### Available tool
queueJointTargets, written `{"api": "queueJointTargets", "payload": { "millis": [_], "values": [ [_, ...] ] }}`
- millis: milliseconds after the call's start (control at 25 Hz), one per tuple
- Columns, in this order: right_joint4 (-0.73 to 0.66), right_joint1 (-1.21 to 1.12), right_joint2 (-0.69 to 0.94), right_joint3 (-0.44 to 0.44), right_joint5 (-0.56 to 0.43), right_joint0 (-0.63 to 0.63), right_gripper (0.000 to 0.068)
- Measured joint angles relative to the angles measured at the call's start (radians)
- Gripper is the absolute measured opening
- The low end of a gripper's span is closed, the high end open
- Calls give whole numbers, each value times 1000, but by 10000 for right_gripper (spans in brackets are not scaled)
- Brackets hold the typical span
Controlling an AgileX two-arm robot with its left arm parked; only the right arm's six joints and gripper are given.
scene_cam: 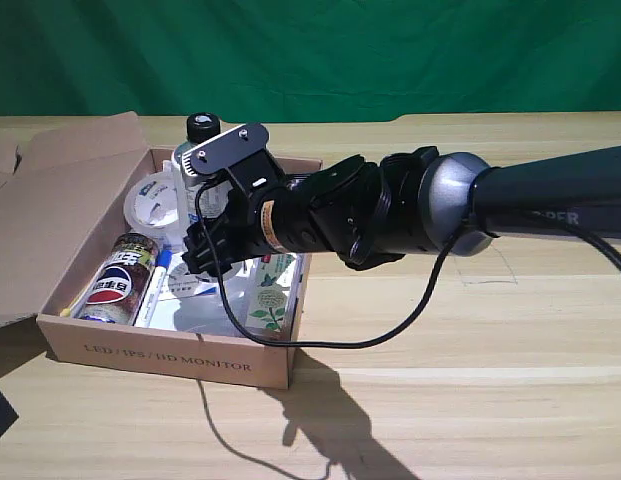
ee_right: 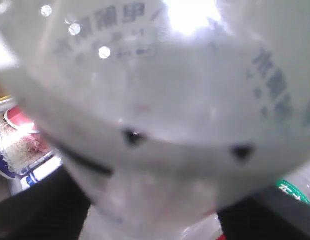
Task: Place the white bottle into the box.
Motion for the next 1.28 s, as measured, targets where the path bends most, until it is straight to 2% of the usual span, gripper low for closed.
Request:
{"api": "queueJointTargets", "payload": {
  "millis": [120, 240, 280, 520, 600, 720, 840, 880, 960, 1080, 1280],
  "values": [
    [-8, 0, 0, 0, 49, 0, 539],
    [-5, -7, 0, 0, 67, 0, 657],
    [-1, -13, 0, 0, 68, 0, 668],
    [73, -100, 0, 0, 60, 0, 680],
    [140, -167, 0, 0, 49, 0, 659],
    [286, -288, 0, 4, 0, 0, 538],
    [374, -399, 8, 9, -68, -25, 307],
    [382, -454, 26, 10, -81, -50, 192],
    [378, -542, 81, 19, -87, -110, 60],
    [343, -673, 213, 44, -88, -201, 13],
    [274, -947, 494, 45, -99, -296, 4]
  ]
}}
